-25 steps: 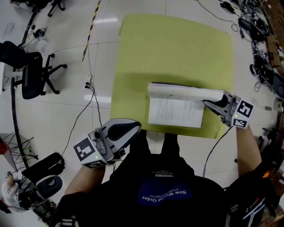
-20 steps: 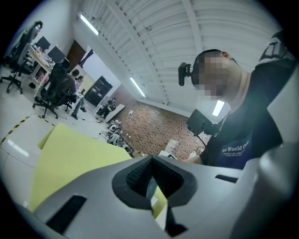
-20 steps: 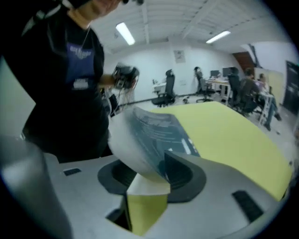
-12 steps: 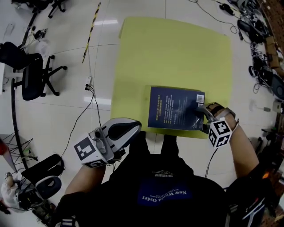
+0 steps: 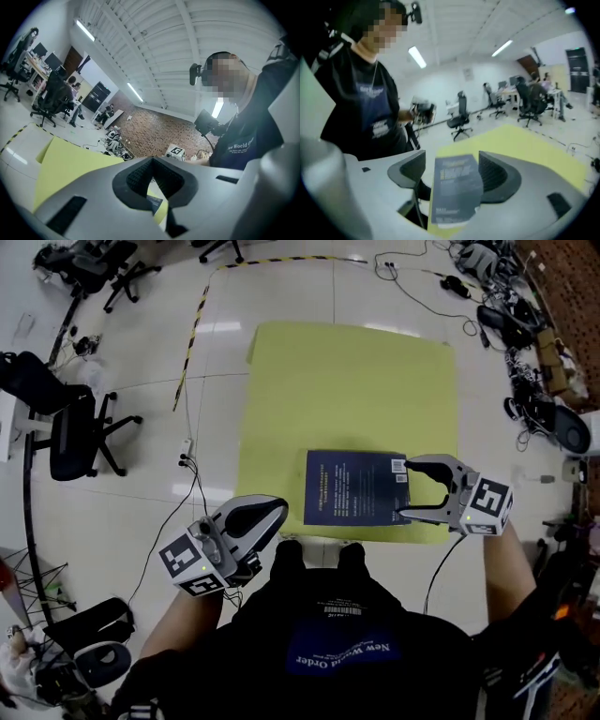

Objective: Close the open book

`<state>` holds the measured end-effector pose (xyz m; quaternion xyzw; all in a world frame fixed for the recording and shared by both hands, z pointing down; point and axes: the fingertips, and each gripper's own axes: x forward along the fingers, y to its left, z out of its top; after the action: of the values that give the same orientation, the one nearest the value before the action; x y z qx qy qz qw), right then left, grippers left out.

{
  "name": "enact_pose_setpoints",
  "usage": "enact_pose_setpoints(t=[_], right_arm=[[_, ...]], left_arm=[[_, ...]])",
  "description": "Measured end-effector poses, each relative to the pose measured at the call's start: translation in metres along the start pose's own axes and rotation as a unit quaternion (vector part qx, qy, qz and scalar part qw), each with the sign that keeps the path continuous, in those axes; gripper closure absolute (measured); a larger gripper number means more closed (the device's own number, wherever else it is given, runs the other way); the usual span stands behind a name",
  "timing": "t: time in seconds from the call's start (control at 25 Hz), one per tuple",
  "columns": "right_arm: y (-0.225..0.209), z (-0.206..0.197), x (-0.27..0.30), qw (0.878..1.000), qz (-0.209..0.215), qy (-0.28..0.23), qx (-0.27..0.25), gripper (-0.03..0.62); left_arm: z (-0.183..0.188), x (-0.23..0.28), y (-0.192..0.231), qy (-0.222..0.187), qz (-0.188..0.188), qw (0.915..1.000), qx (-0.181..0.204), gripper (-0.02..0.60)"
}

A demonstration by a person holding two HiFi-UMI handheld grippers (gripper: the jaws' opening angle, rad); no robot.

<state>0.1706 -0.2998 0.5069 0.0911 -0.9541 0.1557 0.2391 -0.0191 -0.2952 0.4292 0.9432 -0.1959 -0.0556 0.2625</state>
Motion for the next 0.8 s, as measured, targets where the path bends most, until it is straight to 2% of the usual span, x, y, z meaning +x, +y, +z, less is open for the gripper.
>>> enact_pose_setpoints(t=[0.08, 0.16, 0.2, 0.24, 0.36, 0.48, 0.52, 0.68, 0.8], right_arm=[[-0.014, 0.058, -0.023, 0.994, -0.045, -0.094, 0.037, 0.253], [-0.017, 0.103, -0.046, 0.983, -0.076, -0.156, 0.057, 0.256], [-0.016, 0.122, -0.056, 0.977, -0.090, -0.182, 0.059, 0.296], [-0.014, 0.140, -0.066, 0.972, -0.103, -0.206, 0.057, 0.369], [-0.004, 0.178, -0.085, 0.956, -0.133, -0.258, 0.052, 0.475], [-0.004, 0.197, -0.095, 0.943, -0.165, -0.282, 0.063, 0.585], [-0.005, 0.201, -0.097, 0.939, -0.174, -0.287, 0.071, 0.605], [-0.018, 0.196, -0.103, 0.926, -0.217, -0.288, 0.115, 0.606], [-0.026, 0.180, -0.101, 0.920, -0.243, -0.274, 0.136, 0.606]], left_arm=[[0.016, 0.003, -0.005, -0.004, 0.007, 0.9999, 0.008, 0.577], [0.034, 0.005, -0.012, -0.011, 0.014, 0.9996, 0.020, 0.577], [0.044, 0.005, -0.015, -0.015, 0.016, 0.9994, 0.028, 0.577], [0.055, 0.005, -0.017, -0.020, 0.019, 0.9990, 0.036, 0.577], [0.089, 0.007, -0.021, -0.043, 0.027, 0.9967, 0.064, 0.577], [0.119, 0.012, -0.028, -0.064, 0.025, 0.9932, 0.094, 0.577], [0.126, 0.013, -0.031, -0.068, 0.022, 0.9922, 0.102, 0.577], [0.134, 0.014, -0.034, -0.071, 0.019, 0.9903, 0.118, 0.577], [0.133, 0.014, -0.029, -0.073, 0.021, 0.9899, 0.120, 0.577]])
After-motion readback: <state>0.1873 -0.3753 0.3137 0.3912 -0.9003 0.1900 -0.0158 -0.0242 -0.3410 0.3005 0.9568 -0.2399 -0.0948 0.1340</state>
